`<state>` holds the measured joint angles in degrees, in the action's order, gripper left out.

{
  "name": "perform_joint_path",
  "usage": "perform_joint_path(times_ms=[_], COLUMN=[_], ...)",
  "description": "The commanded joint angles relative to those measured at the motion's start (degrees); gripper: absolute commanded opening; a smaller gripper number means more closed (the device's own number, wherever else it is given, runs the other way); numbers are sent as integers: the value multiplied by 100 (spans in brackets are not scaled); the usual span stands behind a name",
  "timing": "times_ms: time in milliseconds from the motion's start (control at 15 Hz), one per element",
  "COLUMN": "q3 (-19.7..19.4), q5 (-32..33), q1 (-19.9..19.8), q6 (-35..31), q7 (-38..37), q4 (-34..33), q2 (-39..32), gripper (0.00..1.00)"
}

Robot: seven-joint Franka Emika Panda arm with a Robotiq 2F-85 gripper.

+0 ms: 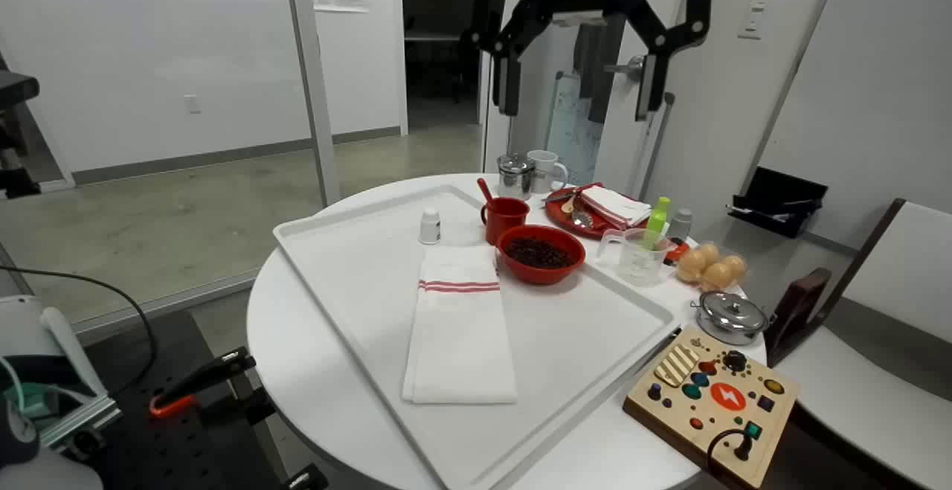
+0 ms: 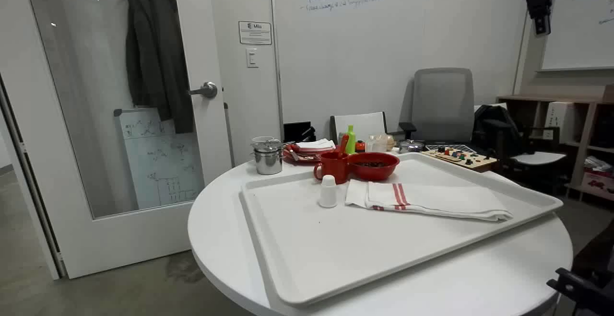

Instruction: Fold the white and red towel from right to left

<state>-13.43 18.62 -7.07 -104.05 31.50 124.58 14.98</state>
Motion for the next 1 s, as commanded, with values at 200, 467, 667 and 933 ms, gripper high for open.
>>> perform_joint_path(times_ms=[200,467,667,933], q3=[27,27,-5,-80], q5=[-9,-9,-332,-972], q1=[-28,-28,-70,-177], q6=[7,7,-88,-323], q7=[7,7,-500,-1300], q4=[-9,-9,10,127], q2=[-4,-4,-28,-113], gripper=[100,100,100,100])
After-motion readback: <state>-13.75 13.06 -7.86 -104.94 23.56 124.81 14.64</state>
